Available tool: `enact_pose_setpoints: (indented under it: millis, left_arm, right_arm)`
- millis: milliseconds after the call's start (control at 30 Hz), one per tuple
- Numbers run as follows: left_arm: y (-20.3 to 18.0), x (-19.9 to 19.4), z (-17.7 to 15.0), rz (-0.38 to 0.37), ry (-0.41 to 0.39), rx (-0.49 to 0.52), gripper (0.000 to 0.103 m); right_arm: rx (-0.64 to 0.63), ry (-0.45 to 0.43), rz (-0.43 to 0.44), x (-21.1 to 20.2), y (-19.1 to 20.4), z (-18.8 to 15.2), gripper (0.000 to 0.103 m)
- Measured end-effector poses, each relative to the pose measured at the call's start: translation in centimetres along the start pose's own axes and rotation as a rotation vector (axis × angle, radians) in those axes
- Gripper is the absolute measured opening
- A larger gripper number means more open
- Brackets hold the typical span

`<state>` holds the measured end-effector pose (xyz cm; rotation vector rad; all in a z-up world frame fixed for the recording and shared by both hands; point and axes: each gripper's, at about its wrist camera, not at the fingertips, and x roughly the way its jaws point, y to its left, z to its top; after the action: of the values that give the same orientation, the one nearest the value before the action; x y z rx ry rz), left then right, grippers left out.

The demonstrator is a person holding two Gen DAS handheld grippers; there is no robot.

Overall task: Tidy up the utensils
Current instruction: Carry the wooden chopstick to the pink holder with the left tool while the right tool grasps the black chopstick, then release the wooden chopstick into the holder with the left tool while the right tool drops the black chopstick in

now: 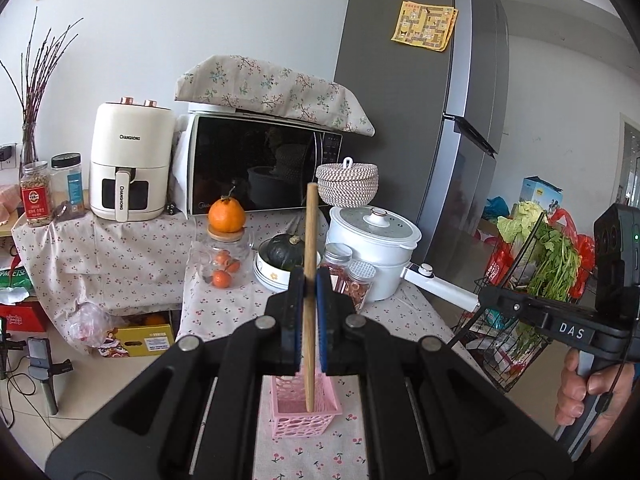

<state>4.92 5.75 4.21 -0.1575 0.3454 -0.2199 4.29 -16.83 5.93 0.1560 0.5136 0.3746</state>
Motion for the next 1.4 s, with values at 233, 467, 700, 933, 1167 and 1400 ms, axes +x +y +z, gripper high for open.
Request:
enact_pose_setpoints:
  millis: [233, 467, 700, 933, 1167, 1400]
  left_arm:
    - [-0.5, 2.9, -0.3, 0.032, 0.032, 0.043, 0.007]
    - [-0.3, 7.0, -1.7, 0.043, 0.178, 0.071, 0.007]
    - [0.4, 9.8, -3.0, 0.035, 0.296, 0.036, 0.007]
    - [0.6, 11.2, -3.6, 0.036, 0.335, 0.006, 0.007]
    - [0.5, 10.6, -3.1, 0.054, 0.306, 0.008, 0.038]
    - [1.1, 9.2, -2.9, 0.044, 0.295, -0.066, 0.065]
  right_arm:
    - [0.028, -0.025, 0.079, 2.7, 1.7, 1.1, 0.006]
    - [0.054, 0.077, 0.086, 7.9, 1.6, -0.1, 0.006]
    - [0.115, 0.213, 0.094, 12.6, 0.2, -2.2, 0.006]
    - [0.152, 0.251, 0.096, 14.4, -0.7, -2.8, 0.007]
    - [0.216, 0.222, 0.130, 12.8, -1.6, -2.0, 0.027]
    - [0.240, 0.143, 0.127, 8.1, -3.7, -0.8, 0.042]
